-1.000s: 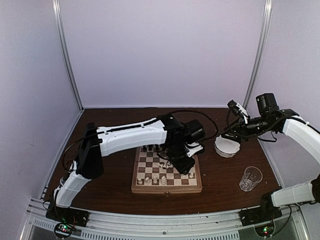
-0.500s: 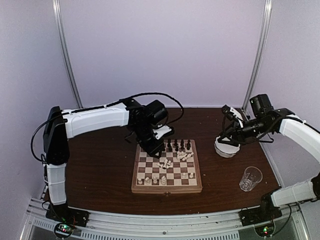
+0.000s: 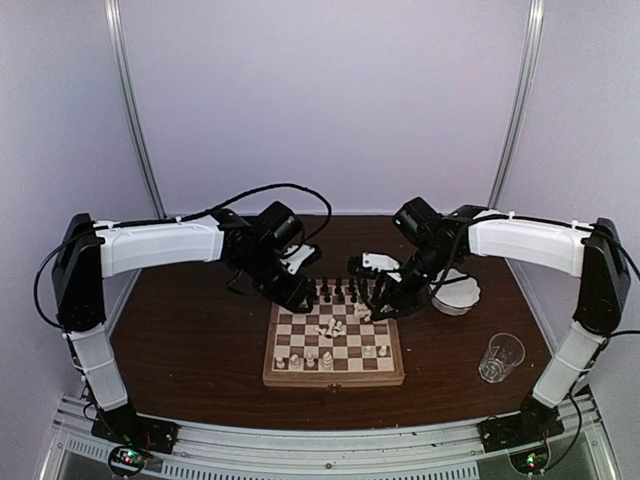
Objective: Set up the chess pieces on the board
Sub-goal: Pick up the chess pile from the chessboard.
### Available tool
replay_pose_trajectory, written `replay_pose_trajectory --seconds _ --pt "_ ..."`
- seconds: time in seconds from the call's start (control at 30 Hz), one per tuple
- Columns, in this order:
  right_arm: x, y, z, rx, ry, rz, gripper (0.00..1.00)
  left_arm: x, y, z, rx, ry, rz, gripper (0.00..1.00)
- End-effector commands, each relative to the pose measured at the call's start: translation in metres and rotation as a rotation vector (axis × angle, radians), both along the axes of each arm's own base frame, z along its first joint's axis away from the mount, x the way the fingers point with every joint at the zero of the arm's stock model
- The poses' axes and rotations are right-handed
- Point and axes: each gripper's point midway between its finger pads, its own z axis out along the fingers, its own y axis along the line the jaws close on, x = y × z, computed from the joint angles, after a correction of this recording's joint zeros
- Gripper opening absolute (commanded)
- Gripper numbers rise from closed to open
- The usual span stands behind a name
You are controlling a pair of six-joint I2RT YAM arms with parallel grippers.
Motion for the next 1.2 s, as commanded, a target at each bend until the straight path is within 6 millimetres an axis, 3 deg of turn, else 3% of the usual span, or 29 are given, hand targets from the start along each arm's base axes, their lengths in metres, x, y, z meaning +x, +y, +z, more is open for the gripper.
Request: replay_pose_trajectory --seconds 0.0,0.13,0.27,0.5,0.73,1.1,1.17 --pt "0.005 0.017 -0.019 -0.081 -0.035 0.055 0.48 0.018 0.004 0.030 -0.145 -0.076 0.138 0.53" --pt "0.008 0.034 -0.043 -0.135 -0.028 0.089 0.48 0.022 0.026 0.024 -0.193 -0.057 0.236 0.54" --pt "0.008 0.047 -0.059 -0.180 -0.048 0.121 0.49 0.018 0.037 0.022 -0.200 -0.067 0.253 0.54" --pt "0.019 0.060 -0.078 -0.241 -0.075 0.103 0.49 0.015 0.037 0.026 -0.222 -0.073 0.243 0.53" --pt "0.024 0.060 -0.090 -0.273 -0.084 0.091 0.48 0.011 0.033 0.026 -0.262 -0.064 0.233 0.53" --pt "0.016 0.068 -0.103 -0.285 -0.085 0.109 0.34 0.008 0.031 0.014 -0.273 -0.032 0.243 0.52" --pt "0.015 0.069 -0.104 -0.283 -0.083 0.111 0.27 0.008 0.032 0.009 -0.274 -0.027 0.251 0.52"
